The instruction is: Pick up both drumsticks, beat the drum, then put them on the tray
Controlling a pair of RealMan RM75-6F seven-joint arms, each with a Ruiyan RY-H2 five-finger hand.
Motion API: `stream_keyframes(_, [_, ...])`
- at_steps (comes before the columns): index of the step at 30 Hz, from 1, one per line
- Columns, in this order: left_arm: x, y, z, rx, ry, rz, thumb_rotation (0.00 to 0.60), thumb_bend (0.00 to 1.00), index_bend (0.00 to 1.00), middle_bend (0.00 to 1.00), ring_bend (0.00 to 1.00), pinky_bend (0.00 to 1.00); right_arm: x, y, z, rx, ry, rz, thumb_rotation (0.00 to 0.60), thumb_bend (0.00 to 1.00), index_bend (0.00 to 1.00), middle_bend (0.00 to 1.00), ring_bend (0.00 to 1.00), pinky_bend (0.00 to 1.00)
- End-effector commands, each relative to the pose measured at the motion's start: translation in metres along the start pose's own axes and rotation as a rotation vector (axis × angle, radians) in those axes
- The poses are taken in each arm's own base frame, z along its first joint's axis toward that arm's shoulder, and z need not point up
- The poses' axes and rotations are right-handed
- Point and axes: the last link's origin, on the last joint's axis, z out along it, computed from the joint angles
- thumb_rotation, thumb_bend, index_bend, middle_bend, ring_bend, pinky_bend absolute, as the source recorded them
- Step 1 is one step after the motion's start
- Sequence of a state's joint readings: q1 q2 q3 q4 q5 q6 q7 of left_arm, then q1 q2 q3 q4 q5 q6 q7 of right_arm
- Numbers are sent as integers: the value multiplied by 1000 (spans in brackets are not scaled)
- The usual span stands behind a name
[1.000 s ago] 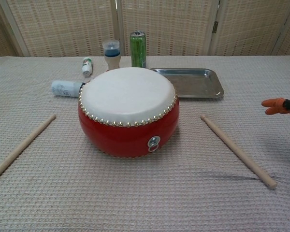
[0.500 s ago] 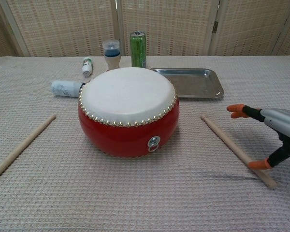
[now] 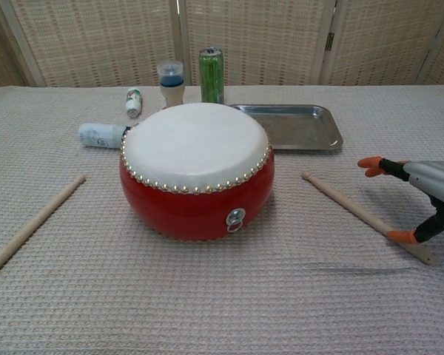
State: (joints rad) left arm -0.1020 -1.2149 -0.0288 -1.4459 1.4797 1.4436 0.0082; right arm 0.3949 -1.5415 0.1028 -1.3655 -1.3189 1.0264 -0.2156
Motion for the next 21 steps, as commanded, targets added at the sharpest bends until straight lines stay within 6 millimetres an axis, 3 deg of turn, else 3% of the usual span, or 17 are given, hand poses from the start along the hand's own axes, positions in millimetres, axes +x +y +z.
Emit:
stream_keyframes(1, [0,0,0,-1,-1,-1,600,284,113,132,117,109,8,11,4,-35,1,-32,600,239,80,106,0,116])
stream_keyframes(4, [0,0,0,-1,0,-1,600,284,113,132,117,109,16,13,8,-51,4,-32,600,256,125,106,0,116])
stream_keyframes(10, [1,1,0,-5,3,-2,600,285,113,132,117,109,28,-3,19,-28,-18,74,600,256,255,106,0,116])
stream_keyframes(14, [1,1,-1,-11,3,-4,600,284,113,132,117,109,25,-18,34,-26,-41,32,600,256,323,106,0,116])
stream_keyframes(21, [0,-3,-3,0,-4,-3,600,284,113,132,117,109,16,-30,53,-60,-67,23,600,256,351,106,0,121])
